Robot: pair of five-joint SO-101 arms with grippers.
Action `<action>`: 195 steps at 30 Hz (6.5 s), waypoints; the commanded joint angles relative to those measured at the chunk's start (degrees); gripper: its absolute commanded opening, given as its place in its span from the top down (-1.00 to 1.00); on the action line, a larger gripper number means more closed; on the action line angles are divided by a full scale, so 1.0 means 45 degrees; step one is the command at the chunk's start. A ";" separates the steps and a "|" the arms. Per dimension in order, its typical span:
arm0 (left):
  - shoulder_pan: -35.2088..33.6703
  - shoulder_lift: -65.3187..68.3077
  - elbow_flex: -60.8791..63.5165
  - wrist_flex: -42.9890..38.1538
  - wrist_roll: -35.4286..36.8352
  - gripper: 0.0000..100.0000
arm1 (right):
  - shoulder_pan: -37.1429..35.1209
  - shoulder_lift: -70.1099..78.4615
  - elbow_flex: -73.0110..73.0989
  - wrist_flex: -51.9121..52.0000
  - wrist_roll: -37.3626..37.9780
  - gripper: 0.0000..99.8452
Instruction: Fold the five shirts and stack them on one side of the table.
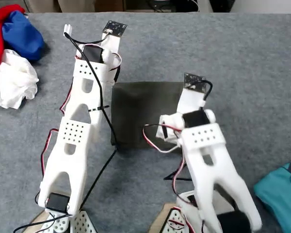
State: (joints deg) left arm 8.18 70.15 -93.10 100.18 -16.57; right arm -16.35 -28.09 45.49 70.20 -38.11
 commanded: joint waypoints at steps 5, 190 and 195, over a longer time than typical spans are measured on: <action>0.0371 -0.0010 -0.0586 0.0137 -0.0156 0.96 | -0.0127 0.3350 -0.2256 -0.0352 -0.1778 0.33; -0.0371 -0.2706 0.0508 0.0176 -0.0508 0.96 | 1.1712 0.4269 -1.8784 0.7150 0.1328 0.99; -0.0254 -0.4542 0.2969 0.0176 -0.0488 0.96 | 1.3509 0.1514 -1.5189 0.7131 0.2344 0.99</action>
State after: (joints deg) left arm 7.12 57.14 -84.84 100.18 -18.51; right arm 39.65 -12.79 -30.20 101.49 -29.93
